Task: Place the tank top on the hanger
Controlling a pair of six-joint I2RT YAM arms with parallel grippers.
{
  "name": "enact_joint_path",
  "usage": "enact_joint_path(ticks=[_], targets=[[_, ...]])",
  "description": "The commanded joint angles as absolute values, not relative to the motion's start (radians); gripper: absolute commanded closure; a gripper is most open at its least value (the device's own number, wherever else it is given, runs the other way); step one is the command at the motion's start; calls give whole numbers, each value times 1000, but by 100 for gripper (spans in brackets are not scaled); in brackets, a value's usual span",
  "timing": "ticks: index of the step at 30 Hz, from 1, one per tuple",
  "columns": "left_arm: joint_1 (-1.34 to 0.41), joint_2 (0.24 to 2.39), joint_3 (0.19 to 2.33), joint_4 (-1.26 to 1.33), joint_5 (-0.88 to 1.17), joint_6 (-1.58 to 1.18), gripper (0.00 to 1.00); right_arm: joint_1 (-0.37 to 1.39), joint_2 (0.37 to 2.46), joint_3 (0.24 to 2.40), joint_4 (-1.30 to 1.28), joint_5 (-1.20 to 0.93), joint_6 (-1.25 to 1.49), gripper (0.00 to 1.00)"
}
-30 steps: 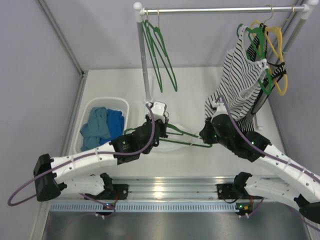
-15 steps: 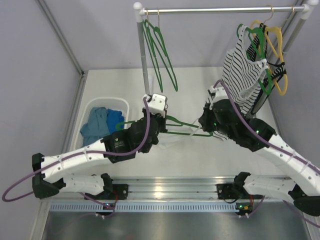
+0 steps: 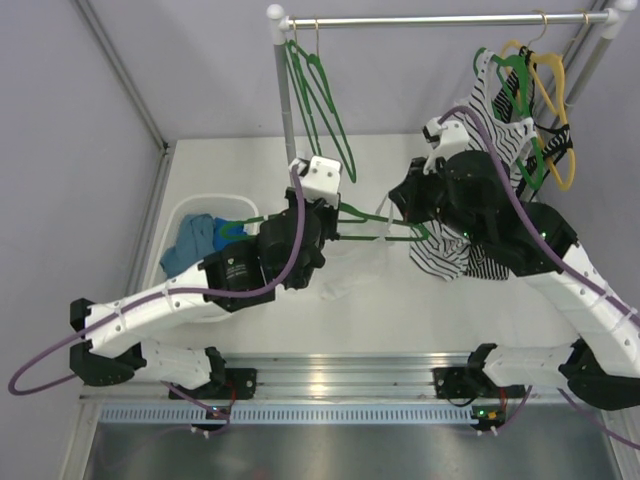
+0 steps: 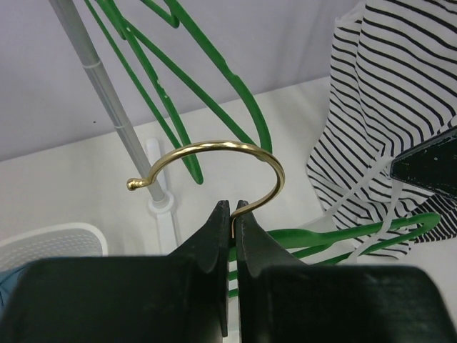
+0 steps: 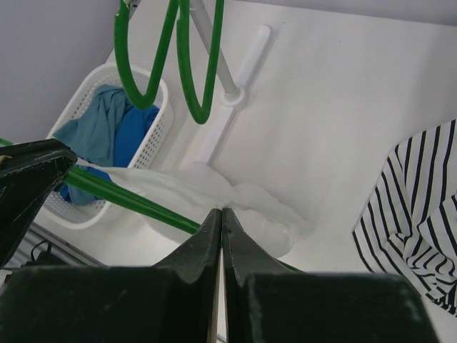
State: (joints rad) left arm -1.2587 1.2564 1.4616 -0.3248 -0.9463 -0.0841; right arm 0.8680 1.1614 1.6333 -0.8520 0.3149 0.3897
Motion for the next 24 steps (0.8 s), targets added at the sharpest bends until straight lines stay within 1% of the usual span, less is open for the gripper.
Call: enact_joint_path(ticks=[1,9,13,16,19,20,21,22,24], targets=[[-1264,1278,1546,-350,-982,-34,100,874,1193,1723,-880,296,350,100],[-1264,1336,1724,-399,-974,-9,100,876,1250,1896,-934,267,322,100],[-1264,1353,1767,-429,-973,-18,100,876,1217,1855,-905,218,325,99],[-1264,1356,1767,-445,-979,-40,100,877,1177,1795,-899,219,336,98],[-1264,1355,1770,-457,-968,-52,100,877,1141,1750,-894,222,327,84],[-1264,1355,1773,-459,-968,-55,100,876,1132,1740,-894,224,324,75],[-1264,1355,1776,-459,-966,-57,100,877,1123,1735,-890,219,304,70],[-1264,1353,1779,-460,-963,-58,100,876,1097,1720,-879,213,289,59],[-1264,1347,1784,-462,-939,-61,100,874,1063,1703,-836,192,237,51]])
